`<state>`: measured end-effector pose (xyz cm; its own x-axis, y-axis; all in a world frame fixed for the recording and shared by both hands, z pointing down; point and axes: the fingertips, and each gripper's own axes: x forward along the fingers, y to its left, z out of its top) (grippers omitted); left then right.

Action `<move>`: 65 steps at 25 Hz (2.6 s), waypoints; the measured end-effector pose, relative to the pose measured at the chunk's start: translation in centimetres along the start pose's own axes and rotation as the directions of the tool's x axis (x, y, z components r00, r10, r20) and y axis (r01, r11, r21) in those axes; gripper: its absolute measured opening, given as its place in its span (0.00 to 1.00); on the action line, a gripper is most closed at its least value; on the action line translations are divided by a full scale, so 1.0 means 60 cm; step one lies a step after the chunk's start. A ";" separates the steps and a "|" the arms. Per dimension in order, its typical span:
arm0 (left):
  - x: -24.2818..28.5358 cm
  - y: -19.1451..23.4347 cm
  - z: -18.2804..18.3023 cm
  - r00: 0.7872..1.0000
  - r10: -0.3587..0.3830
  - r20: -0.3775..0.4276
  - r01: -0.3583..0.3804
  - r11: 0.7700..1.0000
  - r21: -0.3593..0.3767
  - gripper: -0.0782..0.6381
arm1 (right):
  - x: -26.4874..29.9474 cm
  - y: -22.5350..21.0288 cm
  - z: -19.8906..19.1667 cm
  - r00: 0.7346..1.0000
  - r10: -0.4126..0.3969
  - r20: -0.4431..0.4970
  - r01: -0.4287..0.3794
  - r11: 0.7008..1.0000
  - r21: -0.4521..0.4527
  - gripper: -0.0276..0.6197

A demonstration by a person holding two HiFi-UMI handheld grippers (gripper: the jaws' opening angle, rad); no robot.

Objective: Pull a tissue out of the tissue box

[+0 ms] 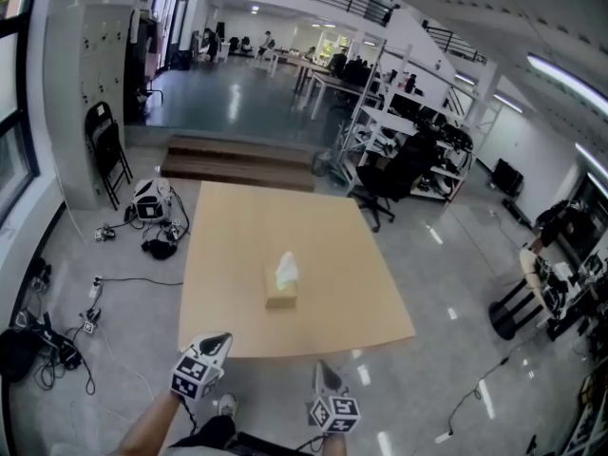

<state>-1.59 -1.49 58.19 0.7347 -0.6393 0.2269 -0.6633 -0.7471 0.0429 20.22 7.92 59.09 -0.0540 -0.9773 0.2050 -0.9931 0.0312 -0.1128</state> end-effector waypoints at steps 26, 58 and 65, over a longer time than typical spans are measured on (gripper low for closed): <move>0.217 0.146 0.062 1.000 0.000 -0.004 -0.001 0.999 -0.039 0.12 | 0.261 -0.064 0.076 0.999 0.045 -0.022 -0.045 0.999 0.016 0.06; 0.333 0.253 0.083 1.000 0.010 -0.006 -0.010 0.999 -0.043 0.12 | 0.438 -0.091 0.125 0.998 0.060 -0.020 -0.061 0.997 -0.040 0.06; 0.369 0.264 0.081 1.000 0.022 -0.015 -0.022 0.998 -0.060 0.12 | 0.479 -0.108 0.116 0.996 0.084 -0.039 -0.085 0.996 -0.022 0.06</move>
<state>4.87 -28.37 59.20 0.7180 -0.6524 0.2426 -0.6870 -0.7203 0.0961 25.83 -21.81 58.95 -0.1410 -0.9622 0.2329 -0.9871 0.1184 -0.1082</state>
